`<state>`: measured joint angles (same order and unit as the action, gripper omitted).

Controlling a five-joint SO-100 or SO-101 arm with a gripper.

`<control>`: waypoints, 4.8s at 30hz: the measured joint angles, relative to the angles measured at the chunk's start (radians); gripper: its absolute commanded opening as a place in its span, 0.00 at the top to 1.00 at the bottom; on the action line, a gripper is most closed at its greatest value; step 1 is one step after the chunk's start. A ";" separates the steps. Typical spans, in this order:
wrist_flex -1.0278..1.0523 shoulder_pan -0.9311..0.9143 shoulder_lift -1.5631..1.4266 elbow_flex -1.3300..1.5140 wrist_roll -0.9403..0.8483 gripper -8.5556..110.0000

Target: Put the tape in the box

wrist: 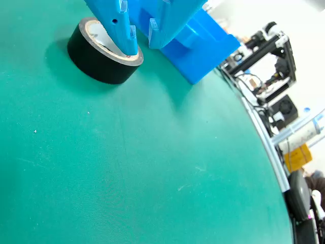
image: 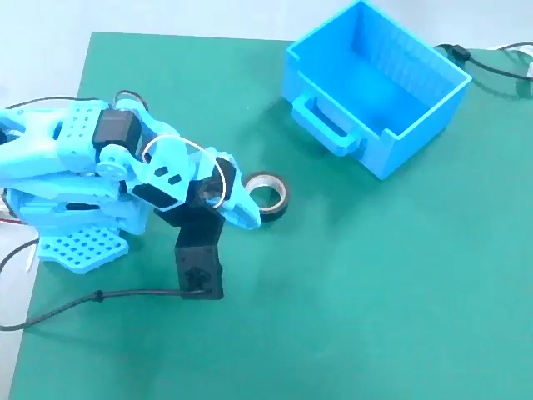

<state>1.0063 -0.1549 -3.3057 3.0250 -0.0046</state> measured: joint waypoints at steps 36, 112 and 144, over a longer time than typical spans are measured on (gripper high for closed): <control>0.003 0.011 0.000 0.000 -0.005 0.93; 0.132 0.348 1.126 -0.604 -0.104 0.73; -0.021 0.371 1.330 -0.561 -0.104 0.75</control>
<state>0.9848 0.2163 -1.9758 2.4636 -0.1089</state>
